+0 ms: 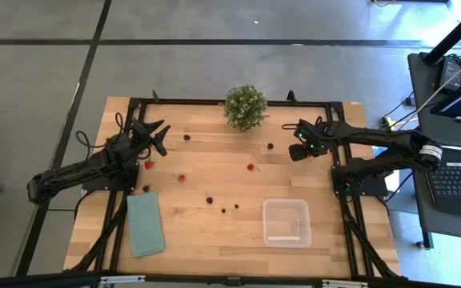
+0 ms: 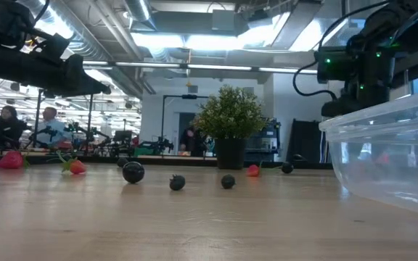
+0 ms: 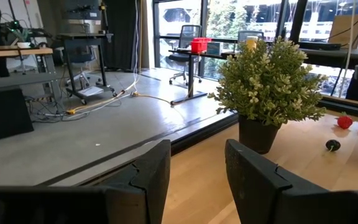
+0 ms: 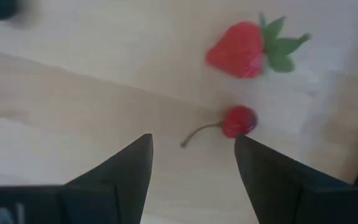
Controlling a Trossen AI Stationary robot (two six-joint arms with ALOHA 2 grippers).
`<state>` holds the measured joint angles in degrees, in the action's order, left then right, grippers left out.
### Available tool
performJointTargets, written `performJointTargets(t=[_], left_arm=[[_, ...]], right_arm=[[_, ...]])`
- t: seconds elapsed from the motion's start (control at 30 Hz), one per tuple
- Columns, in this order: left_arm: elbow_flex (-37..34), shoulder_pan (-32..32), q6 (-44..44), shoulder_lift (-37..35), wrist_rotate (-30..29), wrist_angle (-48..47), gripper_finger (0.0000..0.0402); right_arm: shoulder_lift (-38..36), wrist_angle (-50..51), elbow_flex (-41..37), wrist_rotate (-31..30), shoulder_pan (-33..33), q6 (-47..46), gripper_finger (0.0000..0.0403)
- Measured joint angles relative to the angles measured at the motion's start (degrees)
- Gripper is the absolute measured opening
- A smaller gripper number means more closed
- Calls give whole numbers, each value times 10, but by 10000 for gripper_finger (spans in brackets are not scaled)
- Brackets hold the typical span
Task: Pick and placing Produce into tupperware
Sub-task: Put the red cherry into the bin
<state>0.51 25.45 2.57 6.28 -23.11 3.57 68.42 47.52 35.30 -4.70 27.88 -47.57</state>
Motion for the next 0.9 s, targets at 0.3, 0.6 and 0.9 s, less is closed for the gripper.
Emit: performJointTargets(t=[0.3, 0.6, 0.9], left_arm=[[0, 0, 0, 0, 0, 0, 145], [0, 0, 0, 0, 0, 0, 145], [0, 0, 0, 0, 0, 0, 145]], right_arm=[[0, 7, 0, -39, 1, -3, 229], [0, 7, 0, -70, 1, -8, 229], [0, 8, 0, -83, 0, -32, 229]])
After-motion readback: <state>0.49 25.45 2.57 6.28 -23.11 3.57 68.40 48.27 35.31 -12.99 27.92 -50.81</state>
